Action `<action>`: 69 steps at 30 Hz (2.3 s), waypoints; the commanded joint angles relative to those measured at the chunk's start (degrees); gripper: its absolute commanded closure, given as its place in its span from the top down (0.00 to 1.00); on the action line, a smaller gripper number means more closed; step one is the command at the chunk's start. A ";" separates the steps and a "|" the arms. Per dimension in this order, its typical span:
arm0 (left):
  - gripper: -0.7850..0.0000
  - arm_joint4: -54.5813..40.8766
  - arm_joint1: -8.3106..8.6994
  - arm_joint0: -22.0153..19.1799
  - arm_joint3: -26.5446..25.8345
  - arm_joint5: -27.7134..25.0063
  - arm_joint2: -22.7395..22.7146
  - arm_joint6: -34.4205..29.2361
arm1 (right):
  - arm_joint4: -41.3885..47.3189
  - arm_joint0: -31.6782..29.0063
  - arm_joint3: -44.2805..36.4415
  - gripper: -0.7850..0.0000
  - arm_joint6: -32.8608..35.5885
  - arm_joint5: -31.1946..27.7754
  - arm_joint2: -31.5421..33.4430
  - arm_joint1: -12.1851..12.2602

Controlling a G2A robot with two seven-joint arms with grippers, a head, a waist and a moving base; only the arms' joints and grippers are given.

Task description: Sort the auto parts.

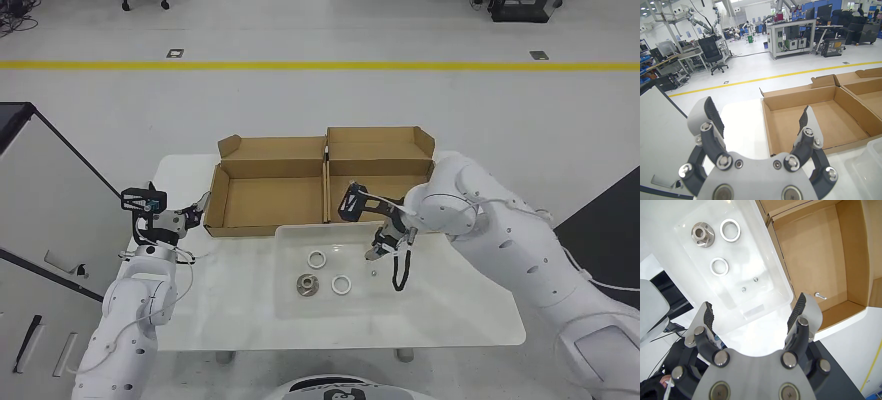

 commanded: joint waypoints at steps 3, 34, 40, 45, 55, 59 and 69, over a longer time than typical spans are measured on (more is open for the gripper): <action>1.00 0.00 0.00 0.00 0.00 0.00 0.00 0.00 | 0.18 -1.46 -0.79 1.00 -4.48 -4.49 -1.60 0.34; 1.00 0.00 0.00 0.00 0.00 0.00 0.00 0.00 | -0.20 8.23 4.84 1.00 -9.71 -9.00 -22.15 2.94; 1.00 0.00 0.00 0.00 0.00 0.00 0.00 0.00 | 0.54 8.75 7.46 0.88 -9.33 -9.13 -23.03 1.84; 1.00 0.00 0.00 0.00 0.00 0.00 0.00 0.00 | 0.62 8.85 8.19 0.73 -9.06 -9.06 -23.76 1.12; 1.00 0.00 0.00 0.00 0.00 0.00 0.00 0.00 | -0.09 8.49 7.17 0.64 -6.98 -6.99 -24.30 1.19; 1.00 0.00 0.00 0.00 0.00 0.00 0.00 0.00 | -0.10 8.44 7.28 0.49 -6.77 -6.77 -25.16 1.25; 1.00 0.00 0.00 0.00 0.00 0.00 0.00 0.00 | -0.09 9.02 8.47 0.42 -6.20 -6.20 -26.64 0.90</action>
